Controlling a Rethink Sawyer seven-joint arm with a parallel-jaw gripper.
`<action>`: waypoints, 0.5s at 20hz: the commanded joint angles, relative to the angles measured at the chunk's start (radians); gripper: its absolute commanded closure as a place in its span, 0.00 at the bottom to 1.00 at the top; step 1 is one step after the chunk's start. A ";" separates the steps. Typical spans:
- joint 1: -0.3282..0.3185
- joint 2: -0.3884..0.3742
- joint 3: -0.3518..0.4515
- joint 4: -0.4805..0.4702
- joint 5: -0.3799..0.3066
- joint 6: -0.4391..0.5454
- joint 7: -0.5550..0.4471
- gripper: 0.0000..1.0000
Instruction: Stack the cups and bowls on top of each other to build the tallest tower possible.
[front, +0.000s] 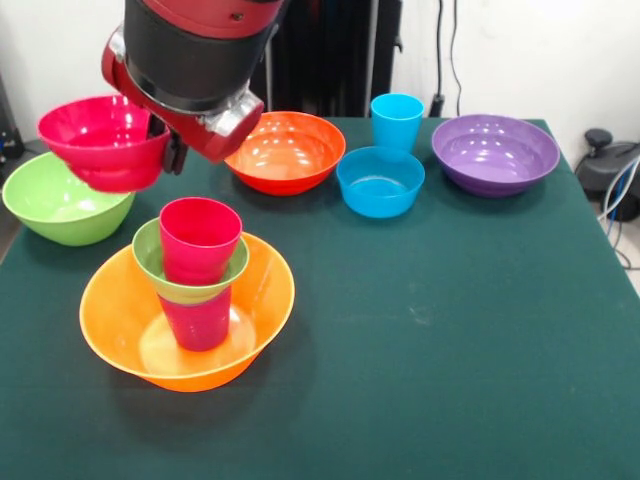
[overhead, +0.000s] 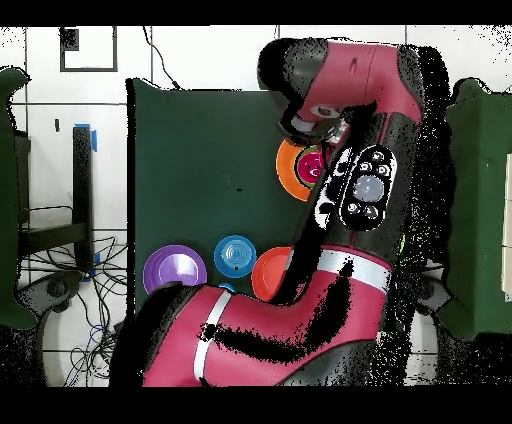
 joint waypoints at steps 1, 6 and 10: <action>0.010 0.116 0.049 -0.147 0.059 0.105 0.268 1.00; 0.016 0.157 0.031 -0.223 0.097 0.167 0.296 1.00; 0.025 0.182 0.026 -0.246 0.130 0.206 0.325 1.00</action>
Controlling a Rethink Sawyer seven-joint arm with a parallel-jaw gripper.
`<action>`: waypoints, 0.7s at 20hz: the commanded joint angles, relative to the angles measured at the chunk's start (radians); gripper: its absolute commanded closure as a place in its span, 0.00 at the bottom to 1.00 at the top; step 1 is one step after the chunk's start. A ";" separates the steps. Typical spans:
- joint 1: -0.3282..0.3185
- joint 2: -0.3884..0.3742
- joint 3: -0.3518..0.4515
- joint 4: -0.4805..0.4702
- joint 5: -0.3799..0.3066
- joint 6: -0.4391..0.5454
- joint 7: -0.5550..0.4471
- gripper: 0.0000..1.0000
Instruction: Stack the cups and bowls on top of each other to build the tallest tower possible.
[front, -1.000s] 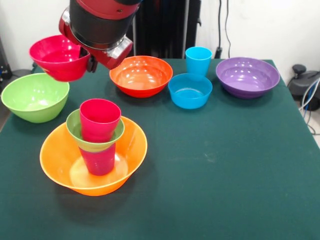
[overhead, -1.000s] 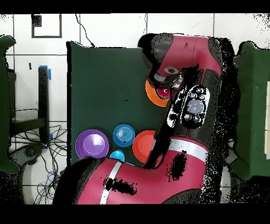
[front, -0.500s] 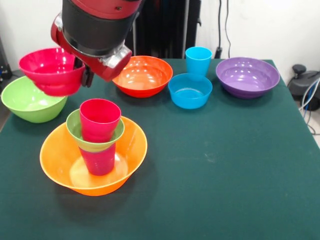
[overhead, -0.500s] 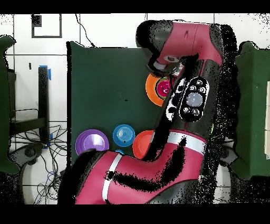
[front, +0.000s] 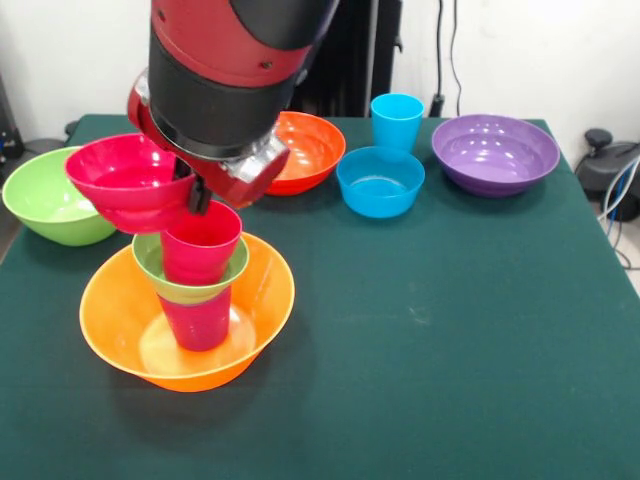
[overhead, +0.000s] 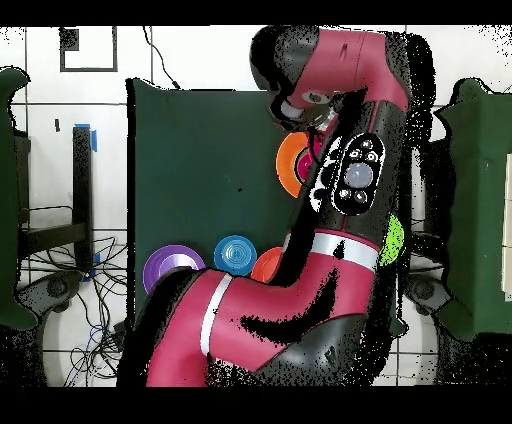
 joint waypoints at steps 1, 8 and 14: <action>0.027 0.082 0.036 -0.095 0.061 0.155 0.243 1.00; 0.024 0.084 0.031 -0.074 0.094 0.195 0.191 1.00; 0.020 0.102 0.018 -0.070 0.103 0.177 0.191 1.00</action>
